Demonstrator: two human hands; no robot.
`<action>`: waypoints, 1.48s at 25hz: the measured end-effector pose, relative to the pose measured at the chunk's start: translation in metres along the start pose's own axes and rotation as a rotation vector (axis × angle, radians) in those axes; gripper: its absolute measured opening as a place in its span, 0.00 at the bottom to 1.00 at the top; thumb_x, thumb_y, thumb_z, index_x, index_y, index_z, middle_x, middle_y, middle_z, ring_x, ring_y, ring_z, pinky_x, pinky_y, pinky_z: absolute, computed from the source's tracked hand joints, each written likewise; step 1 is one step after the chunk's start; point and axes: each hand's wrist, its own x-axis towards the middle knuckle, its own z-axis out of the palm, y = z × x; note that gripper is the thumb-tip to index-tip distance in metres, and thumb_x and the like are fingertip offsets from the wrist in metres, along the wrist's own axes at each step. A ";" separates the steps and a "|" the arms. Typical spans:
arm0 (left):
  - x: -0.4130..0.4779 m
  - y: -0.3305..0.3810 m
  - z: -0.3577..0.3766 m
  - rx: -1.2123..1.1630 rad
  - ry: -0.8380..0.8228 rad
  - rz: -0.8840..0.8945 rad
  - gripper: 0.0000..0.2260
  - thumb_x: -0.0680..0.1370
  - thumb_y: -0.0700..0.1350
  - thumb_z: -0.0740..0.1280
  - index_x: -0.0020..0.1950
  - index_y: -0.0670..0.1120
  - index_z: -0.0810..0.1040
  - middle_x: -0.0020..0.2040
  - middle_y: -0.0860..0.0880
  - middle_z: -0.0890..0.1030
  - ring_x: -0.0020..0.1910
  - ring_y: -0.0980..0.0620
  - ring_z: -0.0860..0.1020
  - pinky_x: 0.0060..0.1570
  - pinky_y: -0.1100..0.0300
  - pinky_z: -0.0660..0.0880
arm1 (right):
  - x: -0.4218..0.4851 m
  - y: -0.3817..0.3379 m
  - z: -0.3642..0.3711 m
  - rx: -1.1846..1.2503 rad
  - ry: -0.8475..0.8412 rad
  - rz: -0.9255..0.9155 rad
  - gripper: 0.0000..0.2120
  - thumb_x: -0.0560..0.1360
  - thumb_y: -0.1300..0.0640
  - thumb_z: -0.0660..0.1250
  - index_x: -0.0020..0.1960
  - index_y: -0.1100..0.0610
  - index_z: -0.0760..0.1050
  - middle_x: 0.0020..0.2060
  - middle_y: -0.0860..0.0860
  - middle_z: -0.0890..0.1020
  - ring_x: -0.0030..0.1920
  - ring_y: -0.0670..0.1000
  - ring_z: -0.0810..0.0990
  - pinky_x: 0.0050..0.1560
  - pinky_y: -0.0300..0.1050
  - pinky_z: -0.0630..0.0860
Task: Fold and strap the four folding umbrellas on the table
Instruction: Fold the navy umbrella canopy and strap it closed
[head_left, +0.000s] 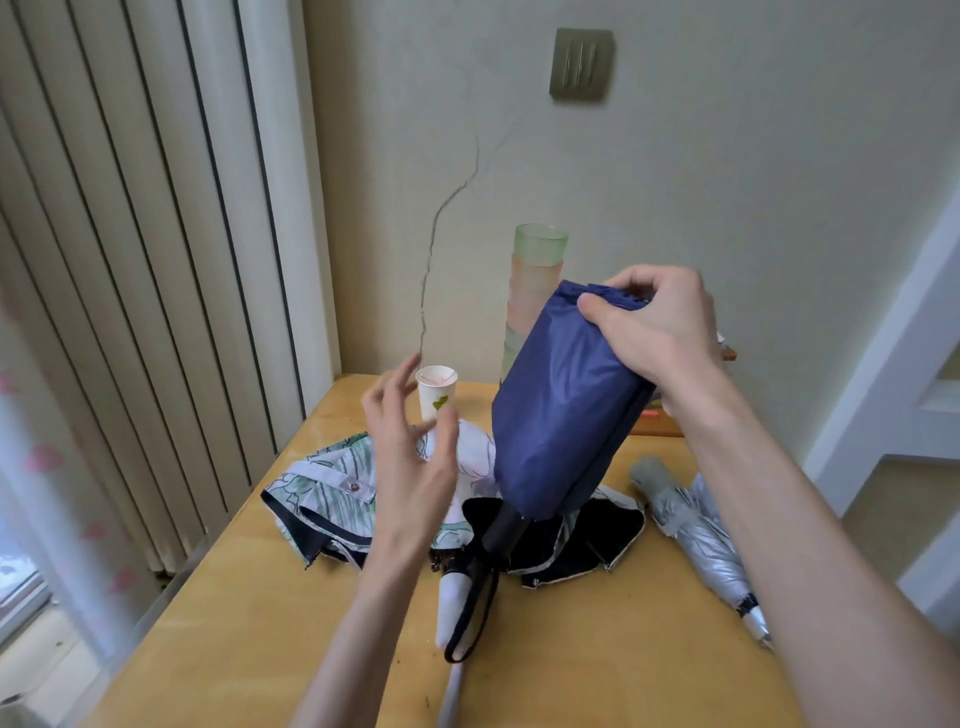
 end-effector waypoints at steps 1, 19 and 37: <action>-0.007 0.006 0.009 0.015 -0.092 0.123 0.24 0.83 0.45 0.70 0.78 0.53 0.68 0.74 0.53 0.68 0.75 0.57 0.69 0.71 0.62 0.71 | -0.002 -0.004 0.002 -0.029 0.018 -0.010 0.04 0.72 0.53 0.77 0.40 0.50 0.84 0.36 0.44 0.84 0.45 0.53 0.83 0.48 0.45 0.78; -0.044 -0.013 0.051 0.395 -0.087 0.202 0.42 0.72 0.53 0.70 0.79 0.73 0.50 0.44 0.50 0.85 0.38 0.44 0.81 0.35 0.48 0.78 | -0.012 -0.014 0.015 -0.283 -0.192 -0.048 0.09 0.74 0.47 0.74 0.49 0.50 0.84 0.43 0.47 0.83 0.52 0.55 0.81 0.45 0.44 0.71; -0.032 -0.017 0.030 -0.436 -0.345 -0.427 0.20 0.76 0.54 0.73 0.67 0.52 0.79 0.62 0.51 0.86 0.62 0.47 0.84 0.62 0.50 0.81 | -0.037 0.065 0.010 0.395 -0.420 -0.171 0.13 0.72 0.51 0.80 0.54 0.54 0.85 0.48 0.46 0.89 0.50 0.45 0.87 0.55 0.39 0.81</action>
